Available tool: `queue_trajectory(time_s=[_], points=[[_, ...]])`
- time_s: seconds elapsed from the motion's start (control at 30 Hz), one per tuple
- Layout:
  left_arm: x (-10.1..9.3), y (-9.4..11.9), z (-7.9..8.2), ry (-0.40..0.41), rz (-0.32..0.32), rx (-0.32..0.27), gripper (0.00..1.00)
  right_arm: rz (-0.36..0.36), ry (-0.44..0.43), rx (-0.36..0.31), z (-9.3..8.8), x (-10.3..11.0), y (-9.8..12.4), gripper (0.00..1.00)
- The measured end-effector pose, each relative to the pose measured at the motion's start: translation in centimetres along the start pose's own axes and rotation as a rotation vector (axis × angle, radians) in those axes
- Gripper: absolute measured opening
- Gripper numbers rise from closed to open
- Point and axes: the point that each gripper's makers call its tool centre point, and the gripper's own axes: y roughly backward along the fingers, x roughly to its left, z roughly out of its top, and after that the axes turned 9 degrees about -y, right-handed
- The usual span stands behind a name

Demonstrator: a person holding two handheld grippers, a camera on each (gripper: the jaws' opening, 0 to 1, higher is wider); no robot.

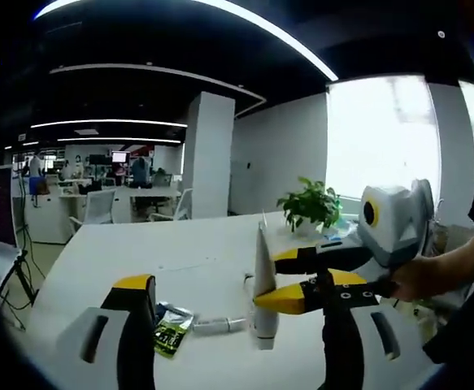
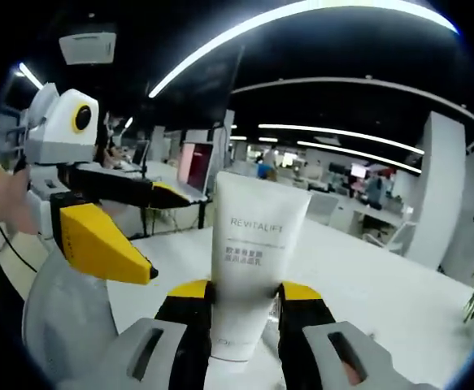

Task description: Arrange the skincare products in the storage area until every visible bottle or jar stands upright without overlapping.

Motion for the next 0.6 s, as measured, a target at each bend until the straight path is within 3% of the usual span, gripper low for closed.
queue_trajectory(time_s=[0.23, 0.37, 0.6], points=[[-0.3, -0.1, 0.0, 0.003, -0.021, 0.020, 0.66, 0.054, 0.033, -0.012, 0.6, 2.1, -0.7, 0.23], [-0.8, -0.3, 0.3, -0.007, -0.065, 0.010, 0.52, 0.061, 0.056, -0.017, 1.0, 2.6, -1.0, 0.23], [-0.9, -1.4, 1.1, -0.011, -0.123, 0.002, 0.46, 0.046, 0.059, -0.034, 1.6, 3.0, -2.0, 0.23]])
